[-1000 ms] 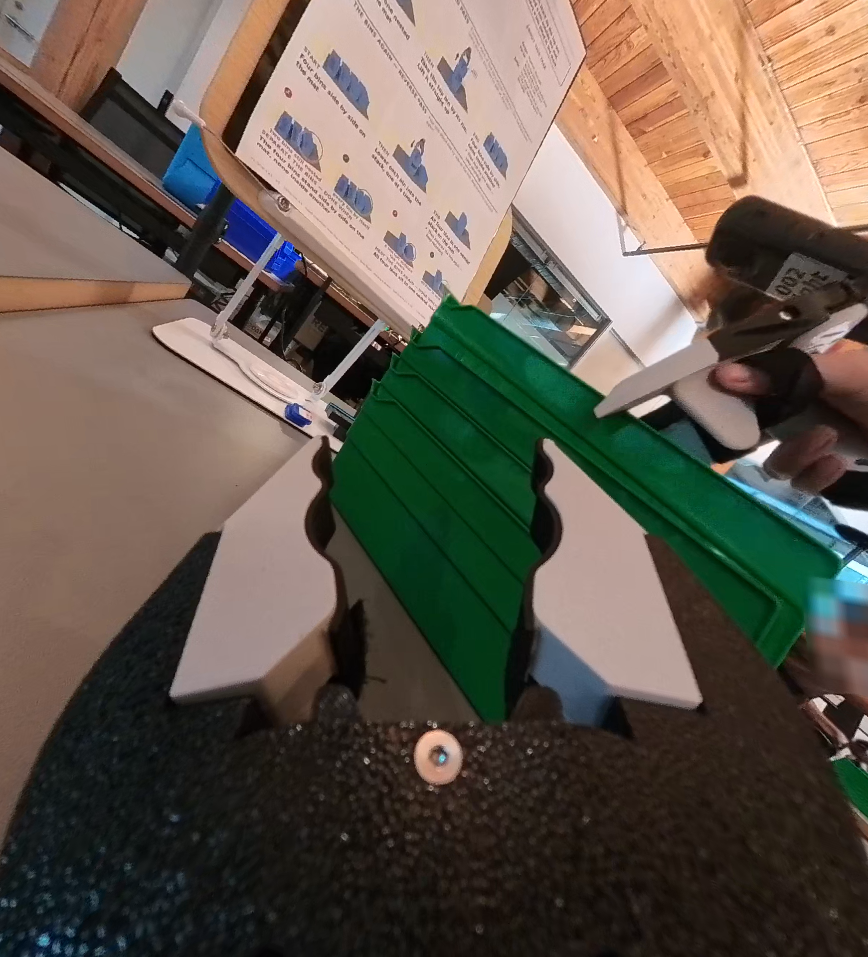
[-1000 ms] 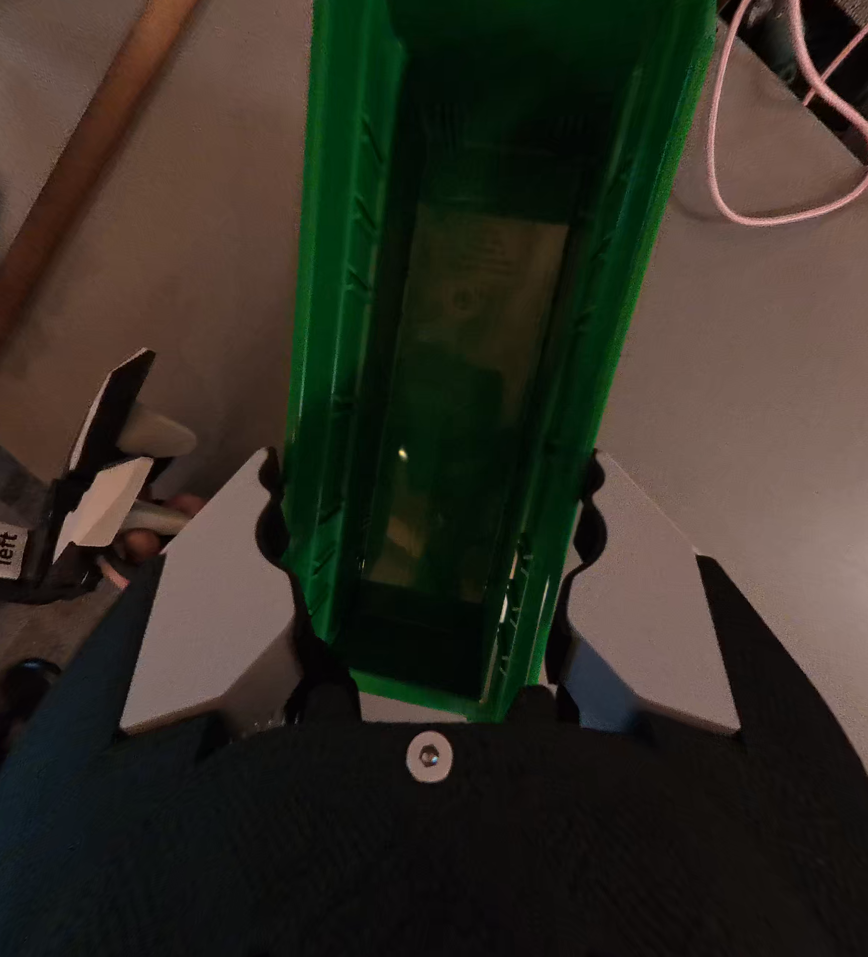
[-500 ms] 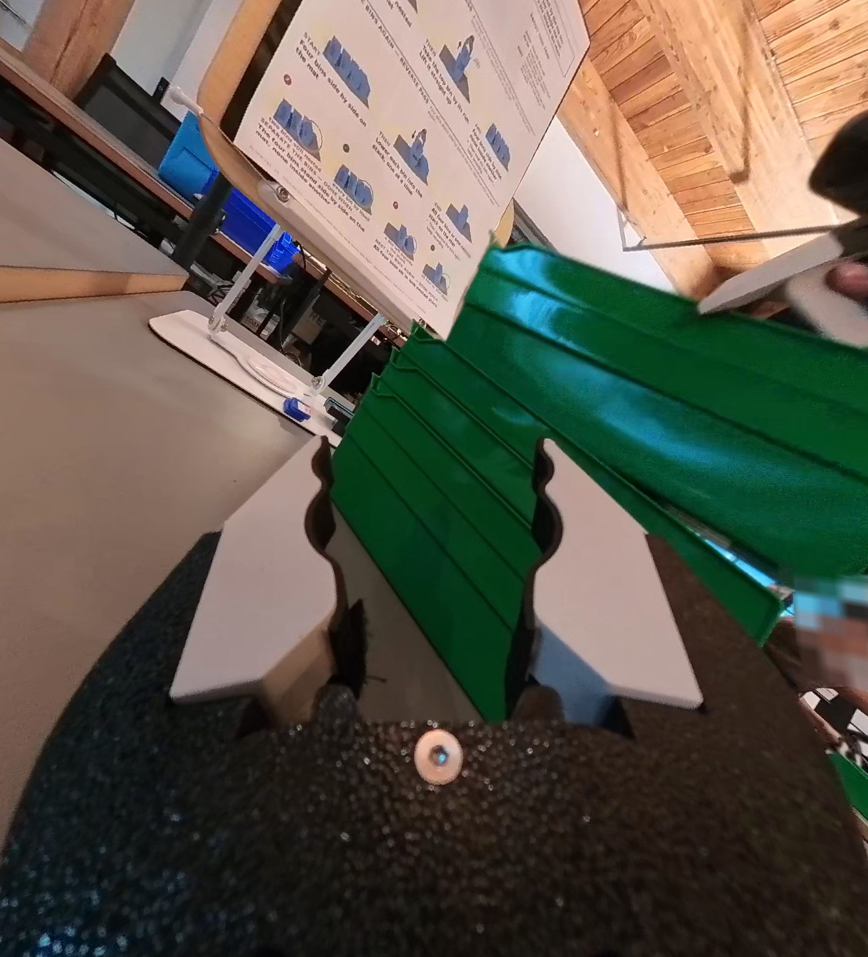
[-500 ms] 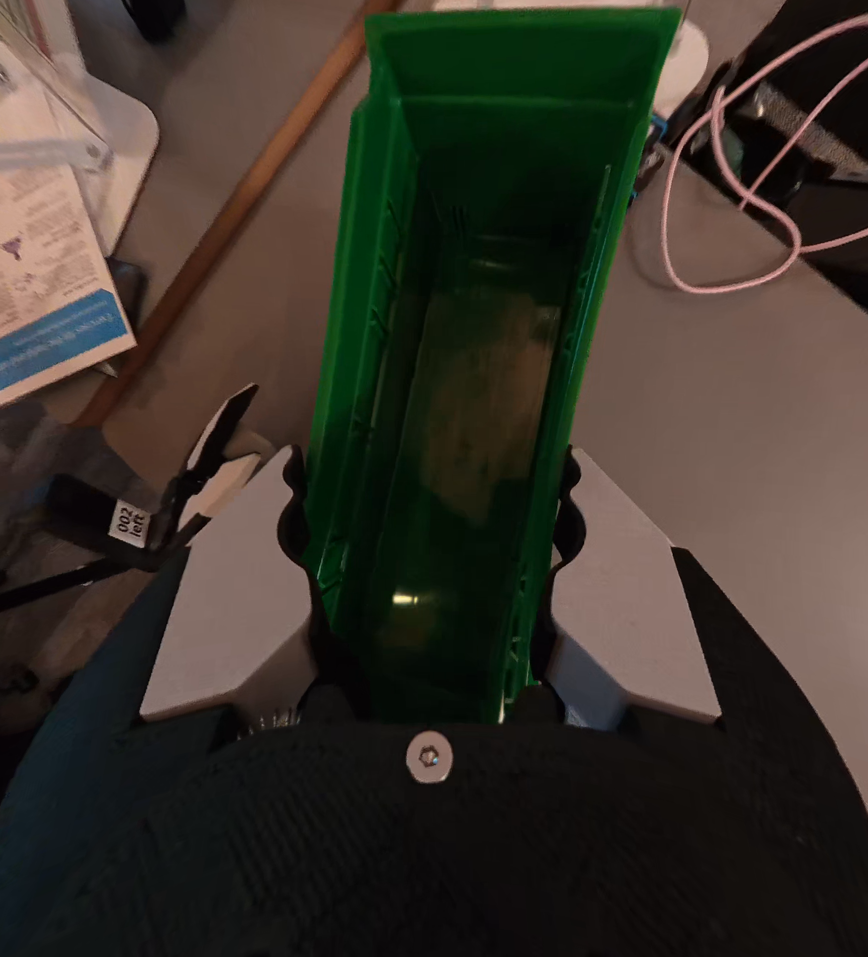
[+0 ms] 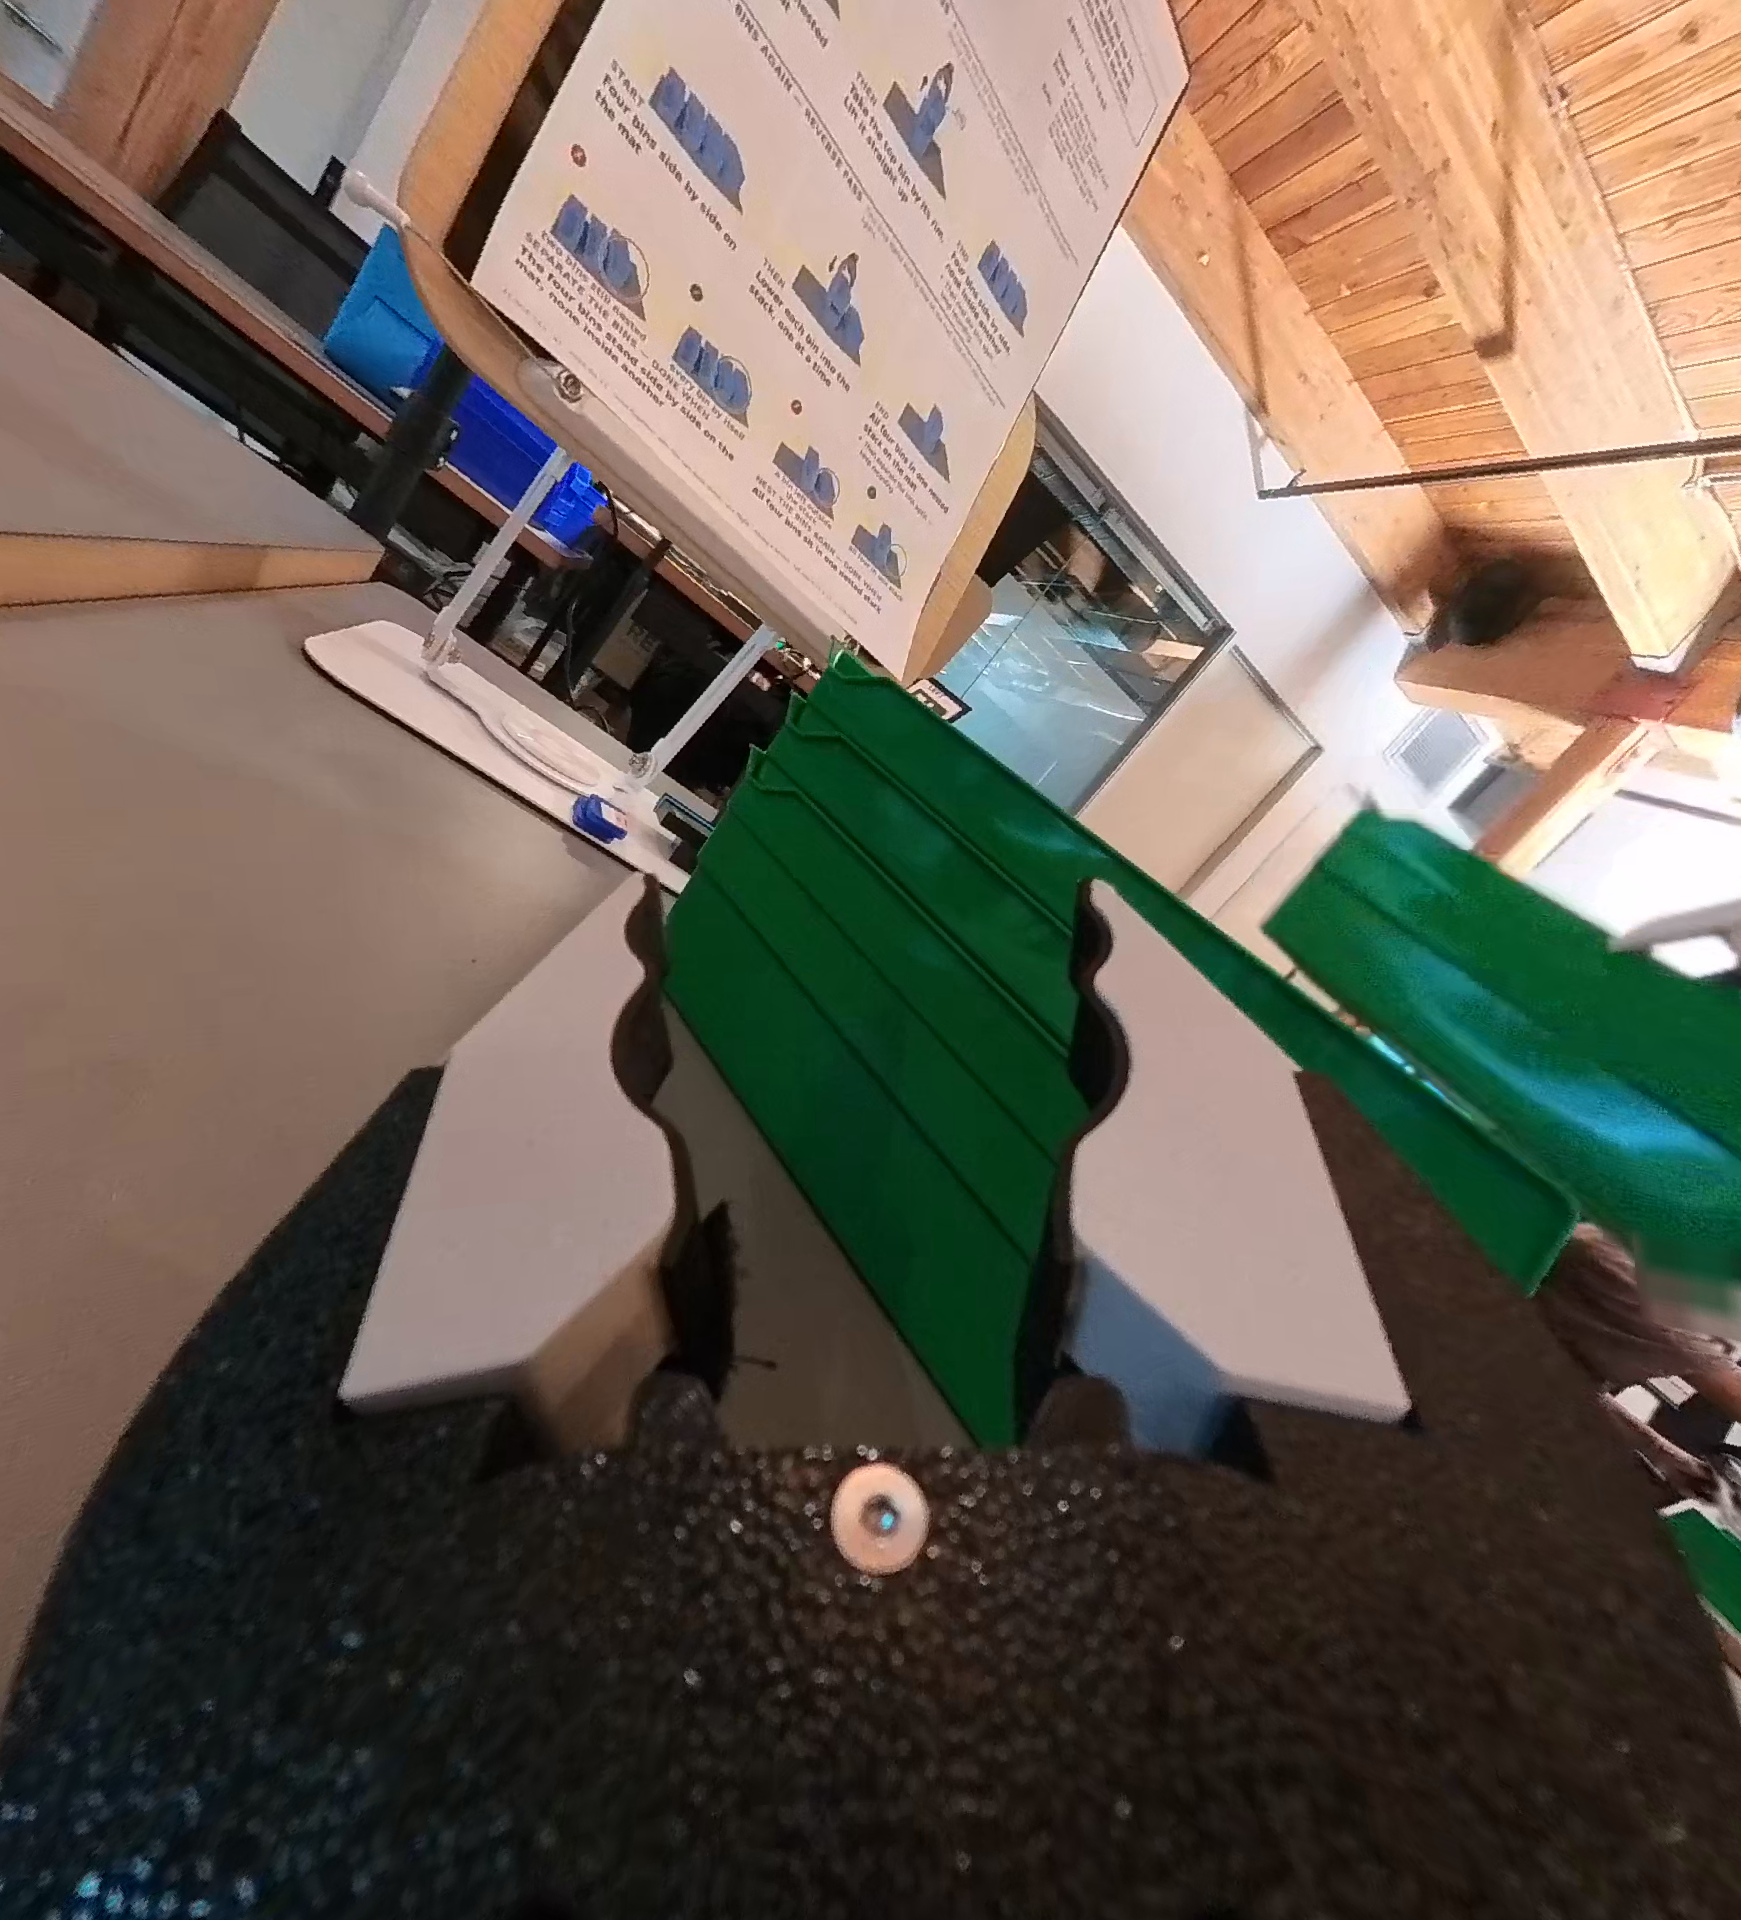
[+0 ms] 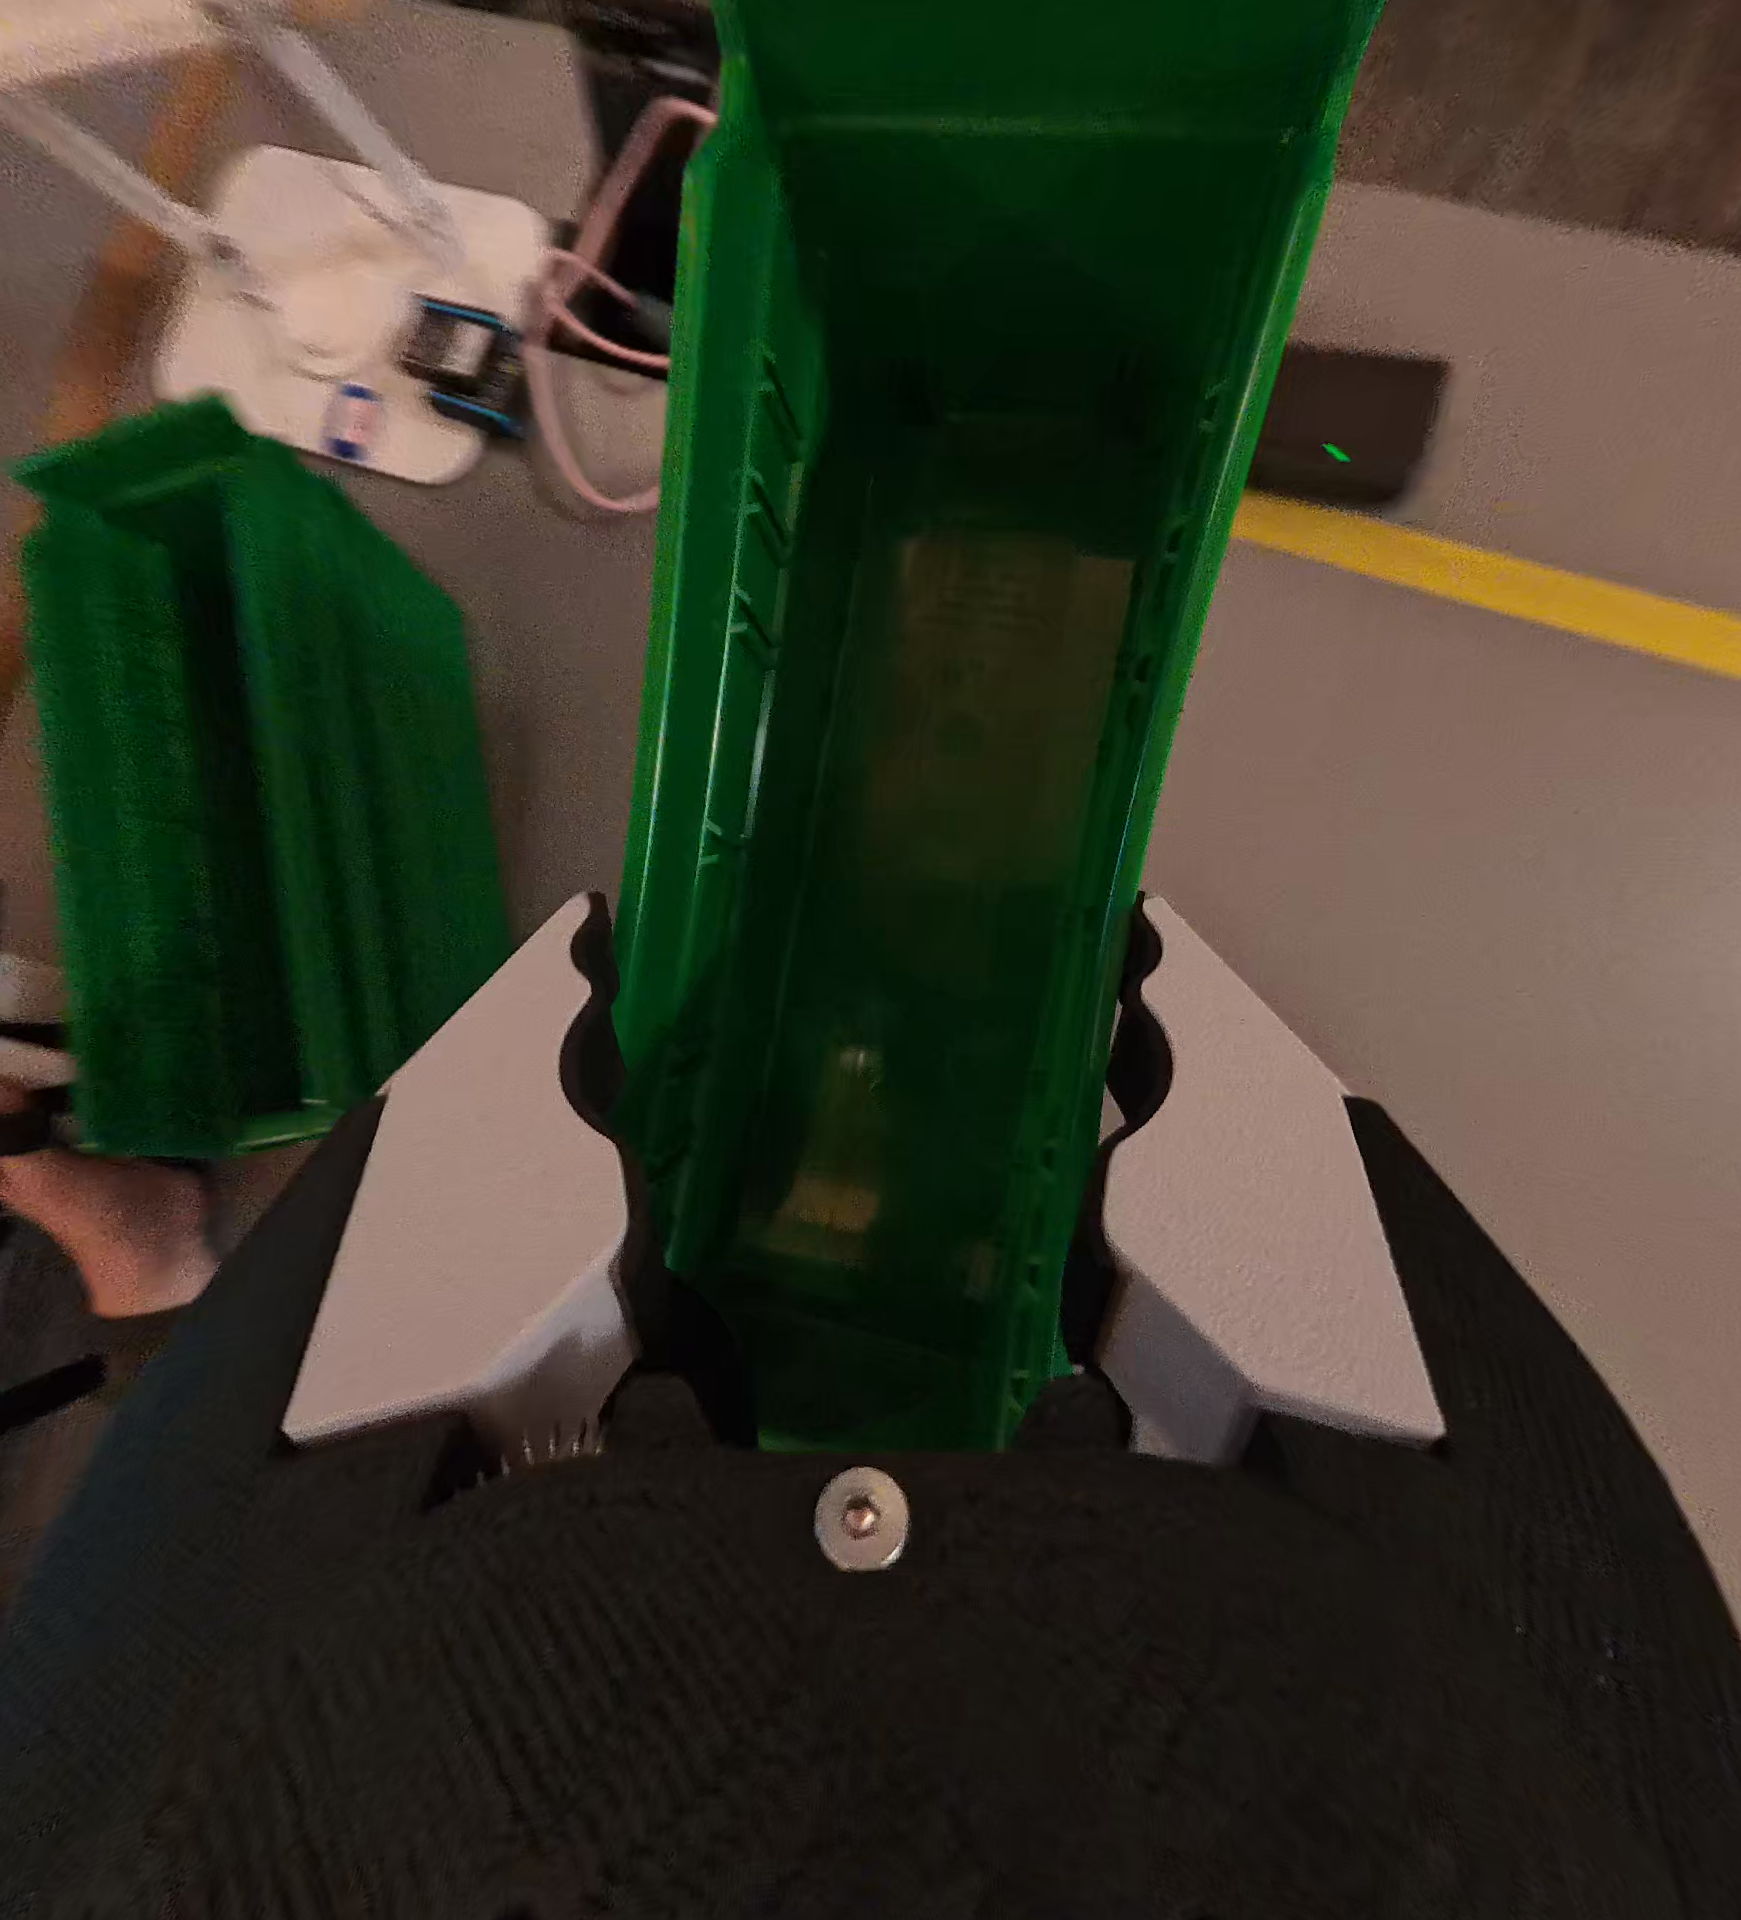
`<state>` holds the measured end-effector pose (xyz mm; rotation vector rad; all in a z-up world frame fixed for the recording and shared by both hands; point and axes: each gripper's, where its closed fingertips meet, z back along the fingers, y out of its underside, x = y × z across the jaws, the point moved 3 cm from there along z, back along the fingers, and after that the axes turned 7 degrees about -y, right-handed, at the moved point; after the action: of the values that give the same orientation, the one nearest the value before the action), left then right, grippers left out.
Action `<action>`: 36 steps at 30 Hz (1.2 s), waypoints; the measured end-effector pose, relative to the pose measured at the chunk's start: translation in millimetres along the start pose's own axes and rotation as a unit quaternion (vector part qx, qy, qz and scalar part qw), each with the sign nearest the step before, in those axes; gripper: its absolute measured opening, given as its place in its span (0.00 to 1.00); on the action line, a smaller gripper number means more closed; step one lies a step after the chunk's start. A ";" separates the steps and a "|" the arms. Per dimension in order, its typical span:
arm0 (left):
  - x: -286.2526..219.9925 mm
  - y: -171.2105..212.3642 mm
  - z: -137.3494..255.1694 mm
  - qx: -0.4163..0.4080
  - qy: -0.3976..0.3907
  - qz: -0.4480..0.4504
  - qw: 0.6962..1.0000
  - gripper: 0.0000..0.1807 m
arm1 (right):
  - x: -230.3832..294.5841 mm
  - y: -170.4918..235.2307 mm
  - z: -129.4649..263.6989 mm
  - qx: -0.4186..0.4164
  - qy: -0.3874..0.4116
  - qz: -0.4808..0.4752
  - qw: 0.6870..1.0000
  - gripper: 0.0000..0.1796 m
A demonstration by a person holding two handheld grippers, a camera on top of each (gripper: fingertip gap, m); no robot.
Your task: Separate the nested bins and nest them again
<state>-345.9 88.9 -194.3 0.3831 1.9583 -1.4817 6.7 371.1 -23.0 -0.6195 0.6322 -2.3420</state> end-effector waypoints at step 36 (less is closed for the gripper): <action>1.8 23.4 -8.9 0.073 -0.086 -0.139 0.984 0.42 | -11.1 51.1 -33.2 -0.095 -0.051 0.088 0.990 0.75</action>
<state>-336.5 104.4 -211.6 0.0397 1.8262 -1.7778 18.2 352.6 -80.9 -0.7325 0.8346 -2.0872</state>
